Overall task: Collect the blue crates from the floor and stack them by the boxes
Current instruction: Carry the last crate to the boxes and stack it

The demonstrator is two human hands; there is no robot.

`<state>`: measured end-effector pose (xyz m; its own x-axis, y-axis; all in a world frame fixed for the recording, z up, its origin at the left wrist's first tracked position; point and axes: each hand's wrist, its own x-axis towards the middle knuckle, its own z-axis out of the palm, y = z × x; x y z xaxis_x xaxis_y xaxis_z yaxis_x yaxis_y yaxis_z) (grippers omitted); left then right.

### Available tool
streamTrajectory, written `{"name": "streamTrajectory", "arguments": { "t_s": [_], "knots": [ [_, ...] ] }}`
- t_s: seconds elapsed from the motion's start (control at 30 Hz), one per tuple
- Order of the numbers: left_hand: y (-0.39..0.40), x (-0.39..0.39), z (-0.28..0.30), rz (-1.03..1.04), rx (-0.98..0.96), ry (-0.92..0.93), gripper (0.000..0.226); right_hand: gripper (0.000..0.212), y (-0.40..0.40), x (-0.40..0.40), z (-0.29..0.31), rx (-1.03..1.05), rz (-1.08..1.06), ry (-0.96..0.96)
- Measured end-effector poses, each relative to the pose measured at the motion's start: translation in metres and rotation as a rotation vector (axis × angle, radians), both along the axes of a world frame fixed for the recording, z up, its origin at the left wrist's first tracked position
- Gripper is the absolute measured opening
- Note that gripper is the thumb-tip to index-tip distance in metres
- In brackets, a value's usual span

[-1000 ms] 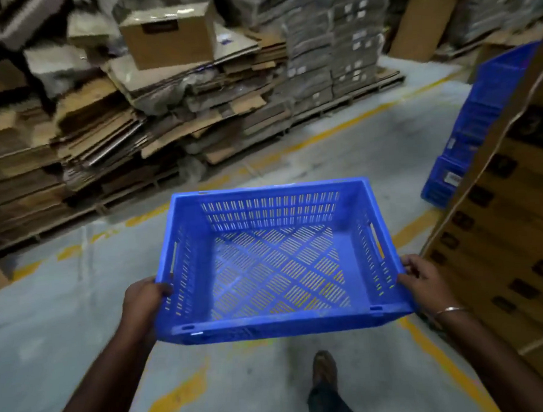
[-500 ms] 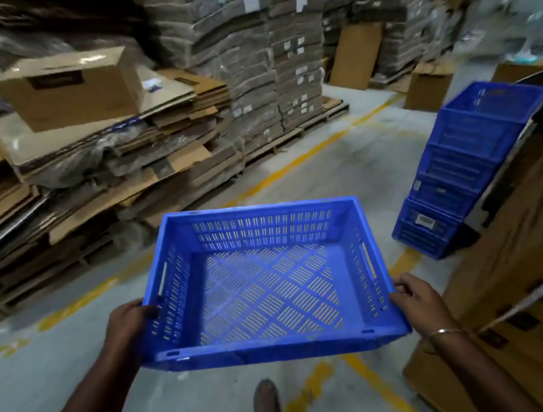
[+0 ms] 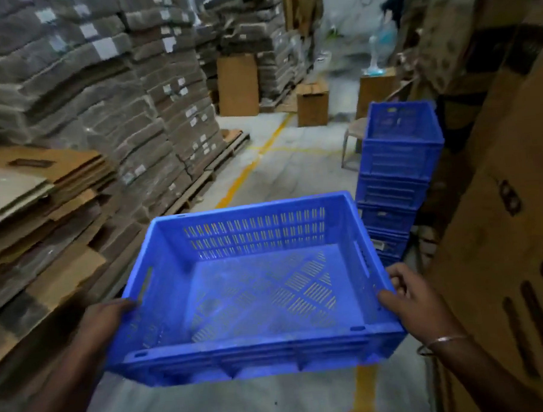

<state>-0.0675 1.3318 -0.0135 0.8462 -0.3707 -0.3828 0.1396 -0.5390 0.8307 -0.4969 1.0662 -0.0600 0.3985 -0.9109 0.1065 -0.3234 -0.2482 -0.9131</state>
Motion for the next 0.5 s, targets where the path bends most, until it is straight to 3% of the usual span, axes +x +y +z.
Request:
{"name": "streamTrajectory", "arguments": {
  "t_s": [0.07,0.13,0.33,0.43,0.5],
  "knots": [
    [-0.056,0.044,0.002,-0.043,0.030,-0.076,0.047,0.020,-0.017,0.017,0.014,-0.015,-0.055,-0.057],
    [-0.130,0.087,0.008,-0.130,0.013,-0.084,0.040,0.012,-0.049,0.037,0.024,0.002,-0.137,-0.121],
    [-0.350,0.119,0.050,-0.405,-0.127,-0.279,0.012,0.018,-0.172,0.076,0.055,0.030,-0.304,-0.253],
    [-0.453,0.130,0.066,-0.537,-0.172,-0.353,0.022,0.022,-0.236,0.089,0.080,-0.013,-0.418,-0.273],
    [-0.511,0.143,0.067,-0.583,-0.162,-0.390,0.014,0.031,-0.274,0.101,0.091,-0.033,-0.477,-0.277]
  ]
}}
